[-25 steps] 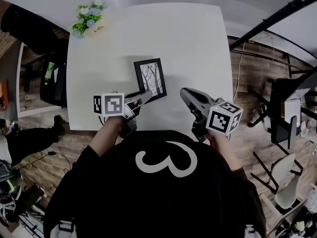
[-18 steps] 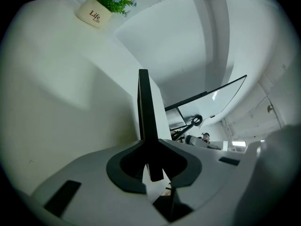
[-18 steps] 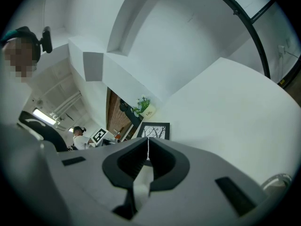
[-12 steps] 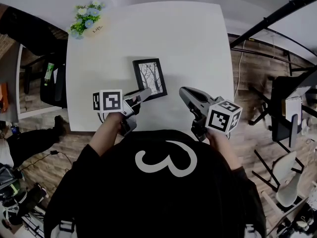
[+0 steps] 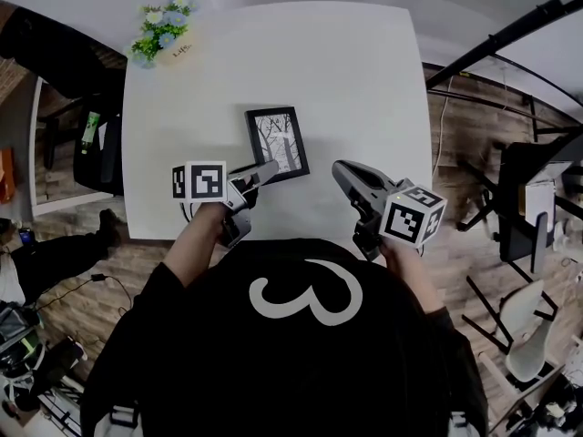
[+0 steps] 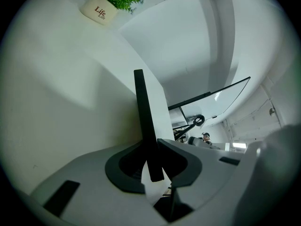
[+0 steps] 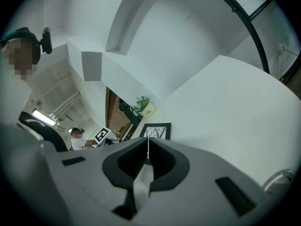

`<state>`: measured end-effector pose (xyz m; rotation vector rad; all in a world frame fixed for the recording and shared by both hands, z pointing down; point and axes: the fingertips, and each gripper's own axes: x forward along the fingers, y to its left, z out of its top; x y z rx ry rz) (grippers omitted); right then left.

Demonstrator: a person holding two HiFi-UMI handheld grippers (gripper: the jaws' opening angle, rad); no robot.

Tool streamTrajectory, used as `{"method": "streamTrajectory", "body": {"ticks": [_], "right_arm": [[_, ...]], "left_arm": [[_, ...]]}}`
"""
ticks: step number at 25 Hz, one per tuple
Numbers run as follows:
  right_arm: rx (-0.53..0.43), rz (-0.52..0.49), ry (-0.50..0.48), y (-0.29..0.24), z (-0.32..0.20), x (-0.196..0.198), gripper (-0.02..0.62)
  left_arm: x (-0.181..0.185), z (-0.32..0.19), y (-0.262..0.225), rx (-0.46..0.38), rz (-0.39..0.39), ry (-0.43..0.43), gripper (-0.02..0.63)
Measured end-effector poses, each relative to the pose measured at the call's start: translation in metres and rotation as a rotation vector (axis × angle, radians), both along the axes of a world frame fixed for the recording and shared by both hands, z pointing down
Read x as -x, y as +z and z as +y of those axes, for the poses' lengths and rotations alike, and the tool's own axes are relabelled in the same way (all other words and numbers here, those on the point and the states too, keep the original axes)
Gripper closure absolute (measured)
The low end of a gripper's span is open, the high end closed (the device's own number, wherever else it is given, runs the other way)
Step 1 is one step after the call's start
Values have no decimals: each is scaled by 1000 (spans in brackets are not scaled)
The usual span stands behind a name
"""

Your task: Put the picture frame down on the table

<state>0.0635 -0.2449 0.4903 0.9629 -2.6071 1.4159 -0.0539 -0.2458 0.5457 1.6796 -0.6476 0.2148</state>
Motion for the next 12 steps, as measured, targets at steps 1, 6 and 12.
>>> {"method": "streamTrajectory", "body": {"ticks": [1, 6, 12], "right_arm": [[2, -1, 2, 1, 0, -1, 571], [7, -9, 6, 1, 0, -2, 571], [2, -6, 20, 0, -3, -6, 571]], "left_arm": [[0, 0, 1, 1, -4, 1, 538], [0, -1, 2, -2, -13, 6, 538], [4, -1, 9, -15, -63, 18, 534]]}}
